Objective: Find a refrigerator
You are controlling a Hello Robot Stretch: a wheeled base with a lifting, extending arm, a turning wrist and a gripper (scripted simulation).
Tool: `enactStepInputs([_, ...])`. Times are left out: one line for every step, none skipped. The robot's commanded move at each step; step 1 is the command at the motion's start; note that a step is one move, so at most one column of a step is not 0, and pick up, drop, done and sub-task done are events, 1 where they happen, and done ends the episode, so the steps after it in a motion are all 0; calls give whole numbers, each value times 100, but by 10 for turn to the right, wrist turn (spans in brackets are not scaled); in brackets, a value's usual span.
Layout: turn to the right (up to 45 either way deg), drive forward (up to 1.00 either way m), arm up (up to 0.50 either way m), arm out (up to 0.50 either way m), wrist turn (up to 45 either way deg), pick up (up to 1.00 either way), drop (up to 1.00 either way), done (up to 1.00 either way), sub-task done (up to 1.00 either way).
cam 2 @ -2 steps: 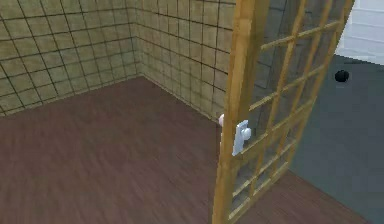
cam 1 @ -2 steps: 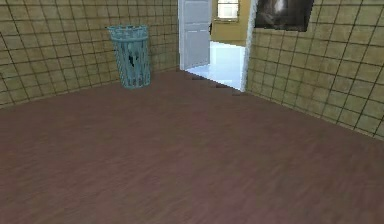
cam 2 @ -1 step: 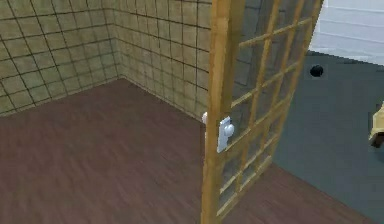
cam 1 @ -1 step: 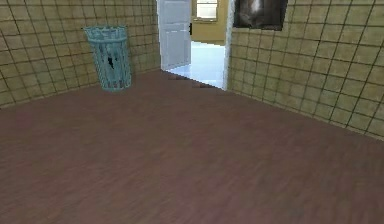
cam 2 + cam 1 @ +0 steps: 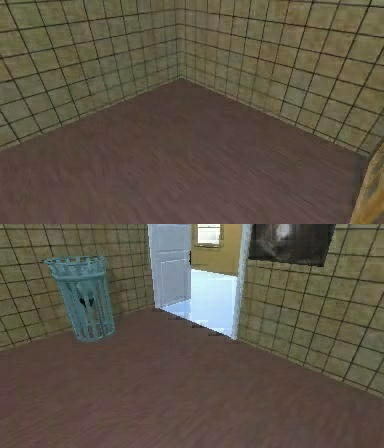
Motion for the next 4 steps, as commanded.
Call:
enactStepInputs([0, 100, 0, 0, 0, 0, 0, 0, 0])
enactStepInputs([30, 0, 0, 0, 0, 0, 0, 0, 0])
enactStepInputs([0, 100, 0, 0, 0, 0, 0, 0, 0])
enactStepInputs([0, 45, 0, 0, 0, 0, 0, 0, 0])
